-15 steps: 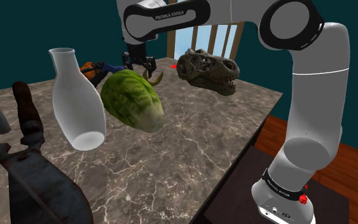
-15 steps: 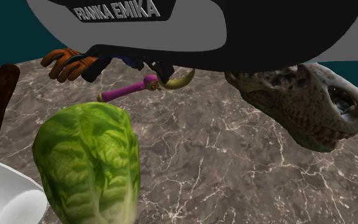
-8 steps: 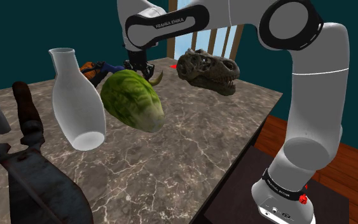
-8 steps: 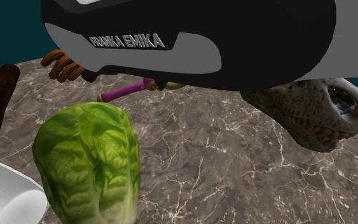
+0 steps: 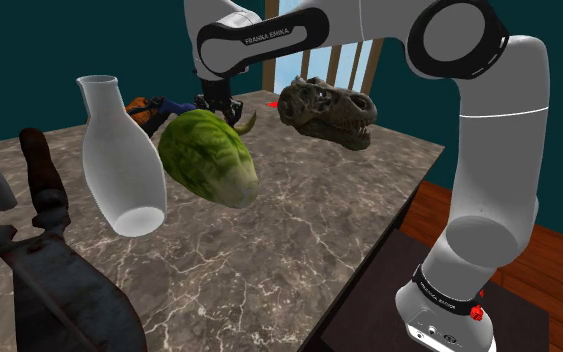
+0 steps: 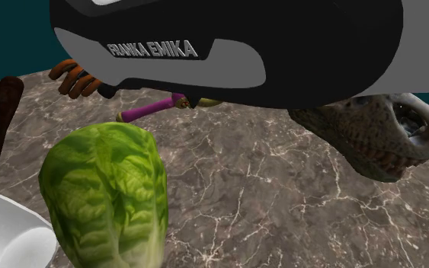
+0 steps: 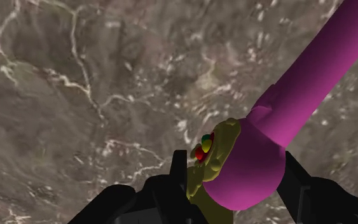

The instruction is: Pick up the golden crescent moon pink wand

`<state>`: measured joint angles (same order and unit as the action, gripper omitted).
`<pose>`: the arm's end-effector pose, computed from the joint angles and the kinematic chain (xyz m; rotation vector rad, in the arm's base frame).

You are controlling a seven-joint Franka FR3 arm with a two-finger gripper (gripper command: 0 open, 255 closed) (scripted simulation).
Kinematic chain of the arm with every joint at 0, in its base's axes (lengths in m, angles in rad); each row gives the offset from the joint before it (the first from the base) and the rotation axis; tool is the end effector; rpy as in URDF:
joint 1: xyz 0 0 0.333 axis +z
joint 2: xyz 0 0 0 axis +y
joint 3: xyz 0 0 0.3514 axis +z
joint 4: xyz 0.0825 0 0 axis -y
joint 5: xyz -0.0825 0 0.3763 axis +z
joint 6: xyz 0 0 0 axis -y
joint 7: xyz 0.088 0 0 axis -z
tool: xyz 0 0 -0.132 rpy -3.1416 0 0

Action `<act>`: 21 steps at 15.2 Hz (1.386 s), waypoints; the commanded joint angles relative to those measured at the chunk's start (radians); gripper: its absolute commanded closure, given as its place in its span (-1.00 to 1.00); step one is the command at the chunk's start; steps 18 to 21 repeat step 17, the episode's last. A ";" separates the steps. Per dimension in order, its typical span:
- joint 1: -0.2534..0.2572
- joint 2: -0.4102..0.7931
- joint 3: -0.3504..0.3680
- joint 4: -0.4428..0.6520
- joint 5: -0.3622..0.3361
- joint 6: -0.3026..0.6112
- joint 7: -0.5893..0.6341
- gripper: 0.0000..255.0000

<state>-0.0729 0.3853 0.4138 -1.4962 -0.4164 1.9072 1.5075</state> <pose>0.6674 0.1514 0.4819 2.5977 -1.5426 0.3535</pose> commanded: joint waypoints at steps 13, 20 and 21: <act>0.020 0.001 0.007 0.175 0.014 -0.168 -0.046 1.00; 0.025 0.006 0.007 0.211 0.013 -0.198 -0.053 1.00; 0.025 0.006 0.007 0.211 0.013 -0.198 -0.053 1.00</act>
